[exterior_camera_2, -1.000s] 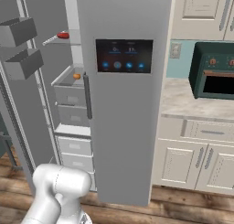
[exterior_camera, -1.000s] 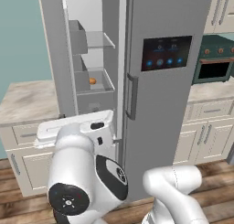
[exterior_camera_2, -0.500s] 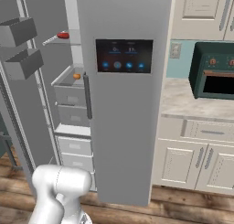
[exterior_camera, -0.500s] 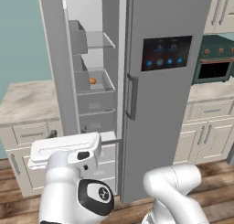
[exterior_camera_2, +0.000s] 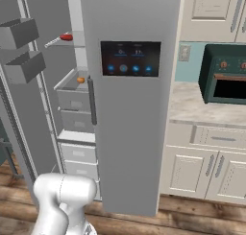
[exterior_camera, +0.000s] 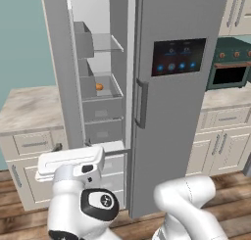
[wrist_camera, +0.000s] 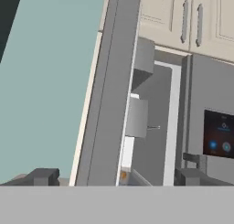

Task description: There's a steak in the fridge that needs to be moved to the freezer for freezing. Pick up the steak from the fridge, place it on any shelf in the freezer, and close the fridge and freezer doors when done.

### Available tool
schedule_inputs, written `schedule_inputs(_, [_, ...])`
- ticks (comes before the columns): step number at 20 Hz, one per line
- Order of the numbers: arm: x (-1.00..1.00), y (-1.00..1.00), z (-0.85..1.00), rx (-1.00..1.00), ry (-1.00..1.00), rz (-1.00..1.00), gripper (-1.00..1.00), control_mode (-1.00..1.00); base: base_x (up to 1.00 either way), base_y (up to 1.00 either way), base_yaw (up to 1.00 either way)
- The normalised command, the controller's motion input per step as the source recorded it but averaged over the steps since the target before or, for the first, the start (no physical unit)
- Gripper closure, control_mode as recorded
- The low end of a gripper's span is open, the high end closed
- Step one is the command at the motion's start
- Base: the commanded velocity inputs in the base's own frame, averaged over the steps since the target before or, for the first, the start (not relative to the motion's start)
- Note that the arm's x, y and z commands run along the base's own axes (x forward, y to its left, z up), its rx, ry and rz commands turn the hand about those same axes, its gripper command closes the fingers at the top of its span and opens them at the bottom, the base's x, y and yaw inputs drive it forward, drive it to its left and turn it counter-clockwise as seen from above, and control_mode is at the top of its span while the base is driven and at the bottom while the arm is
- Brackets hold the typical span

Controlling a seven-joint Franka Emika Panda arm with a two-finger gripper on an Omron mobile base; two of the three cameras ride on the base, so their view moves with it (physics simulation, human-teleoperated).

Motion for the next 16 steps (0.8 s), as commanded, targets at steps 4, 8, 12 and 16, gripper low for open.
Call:
schedule_inputs(4, [0.21,0.38,-0.3,0.0,0.0,-0.11,-1.0,-1.0,0.0,0.0,0.0])
schedule_inputs(8, [0.23,0.14,-0.22,0.0,0.0,-0.12,-1.0,-1.0,0.0,0.0,0.0])
schedule_inputs(12, [0.3,0.13,-0.22,0.0,0.0,-0.13,-1.0,-1.0,0.0,0.0,0.0])
schedule_inputs(16, [0.49,0.09,-0.23,0.0,0.02,-0.14,-1.0,-1.0,0.0,0.0,0.0])
